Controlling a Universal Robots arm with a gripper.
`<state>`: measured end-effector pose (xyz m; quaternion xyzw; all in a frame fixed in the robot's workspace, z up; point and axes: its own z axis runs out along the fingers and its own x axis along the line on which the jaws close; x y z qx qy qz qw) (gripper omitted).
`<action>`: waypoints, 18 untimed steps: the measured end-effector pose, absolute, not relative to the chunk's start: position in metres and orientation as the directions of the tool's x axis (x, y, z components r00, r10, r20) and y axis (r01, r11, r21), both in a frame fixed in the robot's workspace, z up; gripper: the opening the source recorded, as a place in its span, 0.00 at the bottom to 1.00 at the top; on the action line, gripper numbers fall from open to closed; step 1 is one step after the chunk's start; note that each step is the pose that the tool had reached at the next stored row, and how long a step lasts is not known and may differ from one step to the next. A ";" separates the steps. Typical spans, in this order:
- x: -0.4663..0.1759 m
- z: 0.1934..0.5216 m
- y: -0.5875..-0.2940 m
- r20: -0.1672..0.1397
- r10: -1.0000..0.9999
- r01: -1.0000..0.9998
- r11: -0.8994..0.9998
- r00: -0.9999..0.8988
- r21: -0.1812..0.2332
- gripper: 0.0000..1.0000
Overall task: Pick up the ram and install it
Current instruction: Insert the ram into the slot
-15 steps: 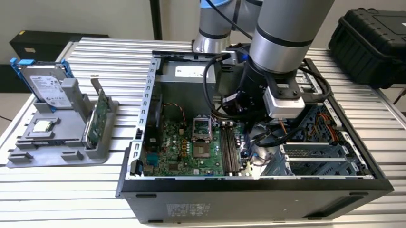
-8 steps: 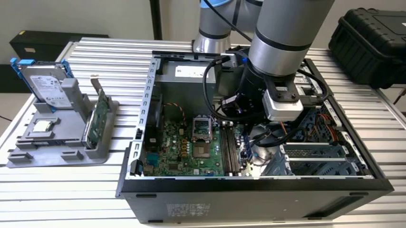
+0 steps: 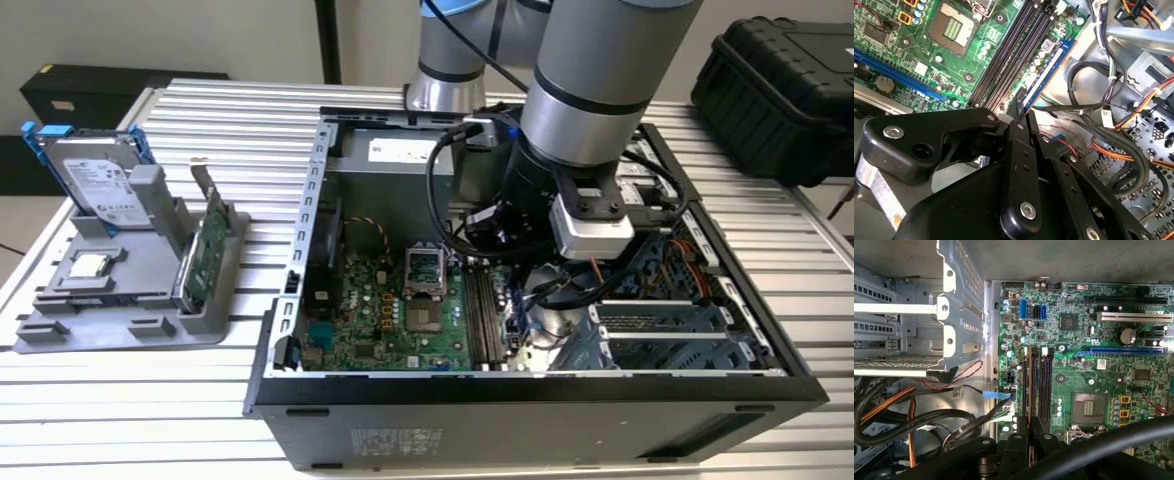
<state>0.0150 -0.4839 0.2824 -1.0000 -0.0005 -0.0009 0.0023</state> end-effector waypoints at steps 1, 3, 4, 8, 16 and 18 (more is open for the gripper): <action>0.015 0.281 -0.483 0.002 0.001 0.001 -1.000 1.000 -0.003 0.00; 0.015 0.279 -0.482 0.002 0.001 0.001 -1.000 1.000 -0.002 0.00; 0.015 0.278 -0.482 0.002 0.001 0.001 -1.000 1.000 -0.001 0.00; 0.014 0.271 -0.480 0.002 0.001 0.001 -1.000 1.000 0.000 0.00; 0.013 0.261 -0.477 0.002 0.001 0.001 -1.000 1.000 0.000 0.00; 0.013 0.261 -0.477 0.002 0.001 0.001 -1.000 1.000 0.000 0.00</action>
